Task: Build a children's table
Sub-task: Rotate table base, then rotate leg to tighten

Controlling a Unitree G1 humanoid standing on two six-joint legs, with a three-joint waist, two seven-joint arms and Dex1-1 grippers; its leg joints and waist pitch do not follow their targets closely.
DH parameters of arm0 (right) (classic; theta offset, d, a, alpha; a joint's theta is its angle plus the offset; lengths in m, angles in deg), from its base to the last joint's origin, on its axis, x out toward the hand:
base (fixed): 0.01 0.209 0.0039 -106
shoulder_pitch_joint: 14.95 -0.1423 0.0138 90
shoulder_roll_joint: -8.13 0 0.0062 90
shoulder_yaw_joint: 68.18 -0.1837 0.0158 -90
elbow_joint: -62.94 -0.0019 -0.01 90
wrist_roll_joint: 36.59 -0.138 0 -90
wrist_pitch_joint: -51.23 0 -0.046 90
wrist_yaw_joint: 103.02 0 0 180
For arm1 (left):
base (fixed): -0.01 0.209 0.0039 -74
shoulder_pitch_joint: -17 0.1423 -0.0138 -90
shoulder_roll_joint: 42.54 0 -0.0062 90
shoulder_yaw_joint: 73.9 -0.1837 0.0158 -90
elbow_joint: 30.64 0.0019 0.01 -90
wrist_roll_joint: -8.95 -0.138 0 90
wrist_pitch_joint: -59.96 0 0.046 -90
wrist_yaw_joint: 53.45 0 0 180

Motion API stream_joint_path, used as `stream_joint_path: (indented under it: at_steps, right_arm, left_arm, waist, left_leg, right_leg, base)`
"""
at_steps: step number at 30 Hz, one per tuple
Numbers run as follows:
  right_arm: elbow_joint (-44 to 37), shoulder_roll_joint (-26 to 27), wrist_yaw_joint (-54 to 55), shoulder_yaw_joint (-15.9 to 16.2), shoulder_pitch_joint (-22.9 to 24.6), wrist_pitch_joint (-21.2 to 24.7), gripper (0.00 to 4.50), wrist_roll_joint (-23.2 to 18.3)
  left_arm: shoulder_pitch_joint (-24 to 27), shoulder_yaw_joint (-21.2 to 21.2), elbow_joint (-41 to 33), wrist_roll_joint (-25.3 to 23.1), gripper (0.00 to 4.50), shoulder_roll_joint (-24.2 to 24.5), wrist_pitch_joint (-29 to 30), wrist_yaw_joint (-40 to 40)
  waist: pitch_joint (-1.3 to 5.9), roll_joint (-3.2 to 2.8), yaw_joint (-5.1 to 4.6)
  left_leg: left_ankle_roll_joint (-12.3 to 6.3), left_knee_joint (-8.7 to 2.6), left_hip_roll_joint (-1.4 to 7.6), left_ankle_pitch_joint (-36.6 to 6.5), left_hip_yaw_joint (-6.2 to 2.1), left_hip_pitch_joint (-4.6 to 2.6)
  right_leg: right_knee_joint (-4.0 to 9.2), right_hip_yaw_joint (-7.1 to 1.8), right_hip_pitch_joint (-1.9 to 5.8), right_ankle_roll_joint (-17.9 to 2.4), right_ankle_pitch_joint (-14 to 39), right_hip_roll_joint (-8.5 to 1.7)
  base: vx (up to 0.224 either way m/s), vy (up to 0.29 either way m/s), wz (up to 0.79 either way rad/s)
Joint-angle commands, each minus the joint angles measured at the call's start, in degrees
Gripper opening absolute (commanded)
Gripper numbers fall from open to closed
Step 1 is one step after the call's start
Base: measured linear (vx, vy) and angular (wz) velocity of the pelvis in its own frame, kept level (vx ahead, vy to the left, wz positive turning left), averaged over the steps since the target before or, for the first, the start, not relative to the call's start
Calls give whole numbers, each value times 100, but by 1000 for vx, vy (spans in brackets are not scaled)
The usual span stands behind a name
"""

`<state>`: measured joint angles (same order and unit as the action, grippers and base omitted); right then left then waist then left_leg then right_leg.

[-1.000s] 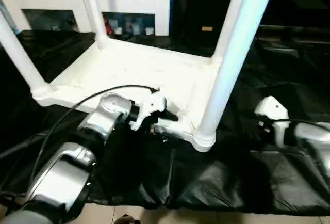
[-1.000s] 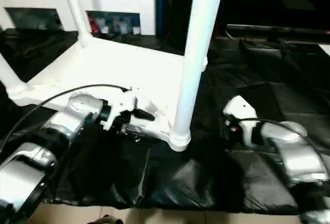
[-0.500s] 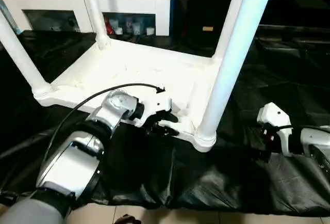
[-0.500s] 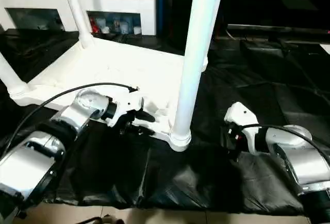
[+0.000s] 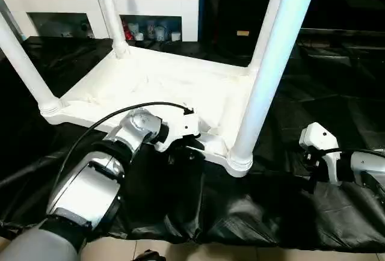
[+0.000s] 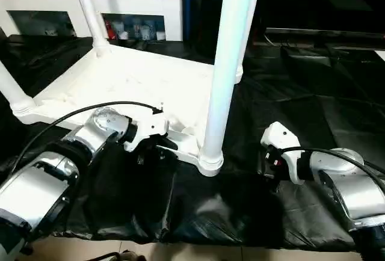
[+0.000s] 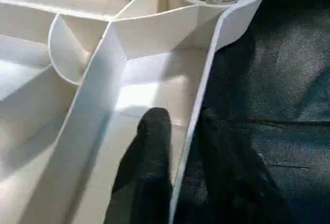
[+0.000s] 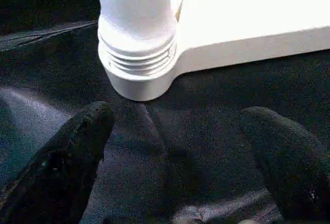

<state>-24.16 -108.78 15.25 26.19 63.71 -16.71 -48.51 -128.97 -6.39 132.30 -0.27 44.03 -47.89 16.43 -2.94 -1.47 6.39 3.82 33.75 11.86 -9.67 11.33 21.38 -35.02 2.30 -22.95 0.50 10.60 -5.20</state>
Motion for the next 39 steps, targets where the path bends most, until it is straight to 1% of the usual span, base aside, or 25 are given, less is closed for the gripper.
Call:
stream_joint_path:
  at_steps: [1,3,5,7,8,10,12,13,15,16,17,18,20,22,23,24,25,27,29,32,34,35,36,38,39]
  right_arm:
    - [-118,-30,-3,-11,11,46,450,-58]
    - [-111,-17,0,8,5,43,450,-50]
    - [-94,16,17,37,-12,27,450,-27]
    - [-51,118,66,88,-73,-51,450,7]
    - [-51,118,66,88,-73,-51,450,7]
    - [28,245,179,117,-141,-170,450,63]
    - [235,475,465,97,-282,-305,450,147]
    - [298,547,552,84,-326,-331,450,161]
    - [369,649,631,81,-384,-350,450,156]
    - [561,853,840,138,-521,-457,450,253]
    - [561,853,840,138,-521,-457,450,253]
    - [648,939,906,178,-580,-477,450,293]
    - [905,1152,1094,282,-731,-594,450,443]
    - [1175,1332,1318,367,-889,-724,450,603]
    - [1314,1407,1417,401,-967,-724,450,661]
    - [1437,1464,1470,443,-1031,-765,450,712]
    - [1649,1581,1536,481,-1146,-848,450,755]
    - [1788,1660,1546,484,-1220,-912,450,740]
    - [1990,1746,1516,498,-1319,-1057,450,750]
    - [2256,1848,1544,494,-1451,-1280,411,789]
    - [2371,1881,1525,504,-1508,-1356,404,799]
    - [2410,1898,1491,506,-1526,-1352,386,779]
    - [2458,1908,1456,520,-1548,-1387,386,780]
    - [2574,1947,1441,511,-1596,-1469,372,784]
    - [2690,1987,1434,495,-1640,-1564,359,776]
  left_arm:
    - [-122,-20,74,-133,70,28,-9,-13]
    - [-124,-20,96,-174,65,35,11,-14]
    - [-131,70,125,-122,43,18,194,-43]
    - [-162,168,166,-74,37,14,690,-87]
    - [-162,168,166,-74,29,14,690,-87]
    - [-145,288,163,12,20,-9,952,-182]
    - [-89,478,113,168,10,-100,1249,-438]
    - [-71,536,96,205,1,-132,1341,-524]
    - [-9,566,34,226,1,-160,1347,-535]
    - [181,586,-164,268,0,-219,1264,-481]
    - [181,586,-164,268,0,-219,1264,-481]
    - [275,586,-276,284,0,-241,1223,-454]
    - [473,645,-530,335,0,-308,1169,-451]
    - [630,668,-727,353,0,-354,1014,-465]
    - [684,662,-786,345,0,-368,960,-490]
    - [731,665,-842,351,0,-378,915,-490]
    - [790,703,-911,383,0,-400,888,-522]
    - [829,721,-966,413,0,-408,862,-521]
    - [902,708,-1079,422,0,-403,823,-479]
    - [982,637,-1180,314,0,-335,809,-449]
    - [1015,614,-1220,272,0,-299,811,-420]
    - [1025,605,-1229,260,0,-282,819,-389]
    - [1034,592,-1240,250,0,-263,825,-359]
    - [1052,576,-1270,244,0,-234,847,-311]
    - [1075,554,-1324,235,0,-207,882,-262]
  waist:
    - [383,66,10]
    - [376,62,6]
    - [379,63,-4]
    - [380,72,-37]
    - [376,65,-46]
    - [370,93,-105]
    - [379,88,-121]
    - [374,134,-146]
    - [371,120,-151]
    - [380,169,-150]
    - [392,140,-149]
    - [395,174,-151]
    - [394,181,-140]
    - [377,157,-111]
    - [381,168,-103]
    - [374,174,-107]
    - [370,157,-106]
    - [379,173,-108]
    - [379,153,-108]
    - [385,160,-109]
    - [370,163,-115]
    - [366,162,-116]
    - [364,149,-120]
    - [365,154,-136]
    - [364,141,-138]
  left_leg:
    - [-293,-341,102,-1406,-74,-81]
    - [-297,-346,104,-1415,-75,-77]
    - [-294,-344,101,-1405,-76,-73]
    - [-300,-344,97,-1379,-74,-65]
    - [-302,-348,96,-1392,-75,-66]
    - [-310,-347,72,-1366,-78,-37]
    - [-307,-342,68,-1333,-78,-36]
    - [-306,-335,50,-1311,-75,-34]
    - [-353,-334,54,-1277,-72,-41]
    - [-381,-333,54,-1191,-73,-30]
    - [-408,-327,61,-1125,-64,-43]
    - [-441,-323,67,-1100,-57,-44]
    - [-493,-326,78,-1022,-57,-37]
    - [-473,-334,82,-1117,-46,-54]
    - [-455,-336,93,-1141,-46,-67]
    - [-420,-346,85,-1153,-49,-55]
    - [-383,-356,93,-1210,-51,-67]
    - [-355,-359,91,-1230,-50,-67]
    - [-360,-361,97,-1223,-55,-59]
    - [-405,-351,92,-1134,-47,-46]
    - [-400,-359,87,-1209,-44,-44]
    - [-388,-361,85,-1240,-44,-48]
    - [-361,-369,88,-1293,-49,-53]
    - [-337,-372,88,-1314,-52,-49]
    - [-333,-376,90,-1307,-55,-48]
  right_leg:
    - [453,-139,310,-1430,937,-249]
    - [459,-137,309,-1425,989,-254]
    - [454,-135,315,-1436,981,-258]
    - [449,-132,314,-1433,1015,-260]
    - [456,-129,306,-1435,1050,-260]
    - [465,-118,324,-1417,1120,-255]
    - [466,-117,321,-1395,1157,-260]
    - [476,-106,314,-1379,1283,-259]
    - [490,-116,306,-1364,1307,-251]
    - [468,-115,312,-1368,1229,-256]
    - [463,-119,299,-1420,1081,-253]
    - [456,-123,298,-1451,969,-243]
    - [424,-116,291,-1511,804,-242]
    - [458,-121,274,-1466,1045,-258]
    - [455,-126,269,-1452,1089,-263]
    - [454,-123,268,-1435,1158,-260]
    - [461,-126,260,-1413,1232,-270]
    - [458,-131,266,-1356,1254,-264]
    - [446,-134,265,-1369,1151,-269]
    - [422,-136,274,-1399,937,-269]
    - [445,-132,268,-1350,1131,-271]
    - [453,-132,267,-1329,1206,-268]
    - [463,-133,265,-1288,1336,-270]
    - [462,-136,265,-1274,1352,-263]
    - [462,-137,265,-1277,1338,-266]
  base:
    - [0,0,0]
    - [0,0,0]
    - [0,0,0]
    - [0,0,0]
    - [0,0,0]
    - [0,0,0]
    - [0,0,0]
    - [0,0,0]
    - [0,0,0]
    - [0,0,0]
    - [0,0,0]
    - [0,0,0]
    - [0,0,0]
    - [0,0,0]
    - [0,0,0]
    - [0,0,0]
    - [0,0,0]
    - [0,0,0]
    - [0,0,0]
    - [0,0,0]
    - [0,0,0]
    - [0,0,0]
    - [0,0,0]
    - [0,0,0]
    - [0,0,0]
